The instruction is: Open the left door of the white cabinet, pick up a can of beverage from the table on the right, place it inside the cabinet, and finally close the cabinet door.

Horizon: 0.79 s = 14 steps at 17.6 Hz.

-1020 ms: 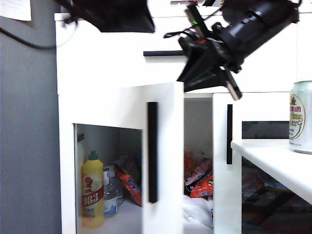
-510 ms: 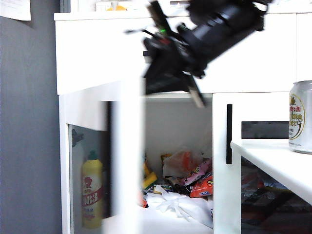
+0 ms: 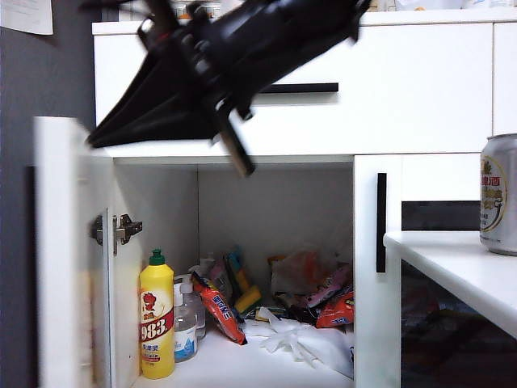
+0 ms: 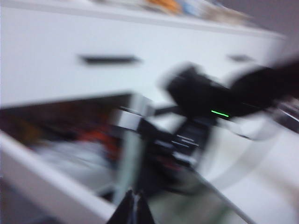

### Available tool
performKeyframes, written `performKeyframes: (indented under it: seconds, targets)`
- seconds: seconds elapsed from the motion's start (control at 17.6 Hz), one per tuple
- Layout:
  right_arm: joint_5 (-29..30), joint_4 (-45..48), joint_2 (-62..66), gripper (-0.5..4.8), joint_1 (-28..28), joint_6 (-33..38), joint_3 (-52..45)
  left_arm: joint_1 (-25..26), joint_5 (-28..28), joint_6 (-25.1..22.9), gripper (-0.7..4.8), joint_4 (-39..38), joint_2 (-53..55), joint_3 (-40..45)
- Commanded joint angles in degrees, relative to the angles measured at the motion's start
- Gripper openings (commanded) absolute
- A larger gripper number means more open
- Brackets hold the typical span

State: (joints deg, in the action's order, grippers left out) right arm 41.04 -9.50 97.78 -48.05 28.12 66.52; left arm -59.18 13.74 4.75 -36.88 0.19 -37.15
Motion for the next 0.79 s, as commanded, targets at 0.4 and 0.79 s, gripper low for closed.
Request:
performKeyframes:
  seconds: [0.4,0.79]
  targets:
    - [-0.5,17.6,6.9,-0.06,-5.2,8.3,0.2,0.0,-9.6,1.6,-0.05,-0.3,0.1,0.0]
    - [-0.5,23.8,8.7,-0.06,-6.6,11.3,0.3,0.0,-9.9,1.6,-0.05,-0.3,0.1,0.1]
